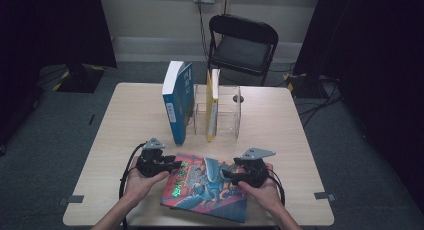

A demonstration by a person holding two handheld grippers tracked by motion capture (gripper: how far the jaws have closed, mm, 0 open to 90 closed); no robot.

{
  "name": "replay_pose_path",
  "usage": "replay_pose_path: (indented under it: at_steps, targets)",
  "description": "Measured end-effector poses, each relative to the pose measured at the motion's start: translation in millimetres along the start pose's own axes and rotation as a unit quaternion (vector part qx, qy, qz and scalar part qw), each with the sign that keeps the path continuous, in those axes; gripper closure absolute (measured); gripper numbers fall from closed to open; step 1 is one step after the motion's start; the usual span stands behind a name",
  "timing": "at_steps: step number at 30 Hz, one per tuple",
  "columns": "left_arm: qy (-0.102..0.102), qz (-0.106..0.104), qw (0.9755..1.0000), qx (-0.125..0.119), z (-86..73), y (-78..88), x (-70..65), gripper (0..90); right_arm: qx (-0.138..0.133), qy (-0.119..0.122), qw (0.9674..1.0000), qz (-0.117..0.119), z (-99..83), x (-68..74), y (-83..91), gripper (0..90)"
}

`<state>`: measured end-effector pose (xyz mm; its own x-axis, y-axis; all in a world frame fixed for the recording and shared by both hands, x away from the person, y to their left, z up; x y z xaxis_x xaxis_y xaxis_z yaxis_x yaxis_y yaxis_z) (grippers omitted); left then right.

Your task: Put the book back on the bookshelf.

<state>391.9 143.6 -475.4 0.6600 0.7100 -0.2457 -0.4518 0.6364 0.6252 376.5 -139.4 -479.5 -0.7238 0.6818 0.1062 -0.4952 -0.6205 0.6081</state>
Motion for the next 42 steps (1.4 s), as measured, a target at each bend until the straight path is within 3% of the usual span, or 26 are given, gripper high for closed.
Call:
replay_pose_path:
  at_steps: [9, 14, 18, 21, 27, 30, 32, 35, 42]
  targets:
    - [-0.023, -0.01, 0.9997, 0.006, 22.0, -29.7, -12.6, 63.1, 0.0, 0.005, 1.0, 0.005, -19.0, 12.7, 25.0, 42.7]
    - [-0.056, -0.003, 0.9983, 0.016, 34.8, -44.3, -21.9, 64.4, 0.006, 0.006, 1.0, 0.004, -28.5, 20.6, 38.0, 42.5]
    - [-0.054, -0.012, 0.9982, 0.02, 38.9, -49.2, -22.5, 64.8, 0.009, 0.014, 0.9997, 0.018, -31.5, 22.1, 42.3, 42.1]
    - [-0.054, -0.016, 0.9982, 0.021, 38.5, -47.9, -22.5, 64.7, 0.014, 0.025, 0.9992, 0.027, -23.6, 18.8, 36.4, 38.9]
    - [-0.063, -0.024, 0.9973, 0.028, 25.7, -31.7, -22.5, 63.3, 0.011, 0.034, 0.9989, 0.03, 4.5, 14.9, 17.5, 38.5]
    - [-0.061, -0.035, 0.9969, 0.033, 10.1, -13.0, -22.3, 62.0, 0.014, 0.037, 0.9987, 0.033, 12.2, 14.3, 9.3, 39.6]
    - [-0.052, -0.039, 0.9974, 0.031, -1.9, -0.6, -23.9, 60.8, 0.019, 0.033, 0.9985, 0.039, 13.5, 13.8, 4.5, 40.4]
    - [-0.058, -0.043, 0.9968, 0.034, -20.2, 20.0, -26.3, 56.7, 0.032, 0.035, 0.9982, 0.037, 10.4, 12.8, -3.1, 41.3]
    - [-0.048, -0.06, 0.9965, 0.032, -48.3, 47.8, -25.3, 51.6, 0.027, 0.021, 0.9986, 0.041, 7.5, 10.6, -2.0, 44.0]
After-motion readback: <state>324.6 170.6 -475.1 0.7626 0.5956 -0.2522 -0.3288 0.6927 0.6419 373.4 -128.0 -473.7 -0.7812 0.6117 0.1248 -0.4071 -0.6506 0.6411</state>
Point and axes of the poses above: each handheld gripper's, and its own axes: y roughly backward along the jaws, z roughly out of its top, x roughly to its left, the point moved 4 cm from there along -y, roughly forward along the jaws
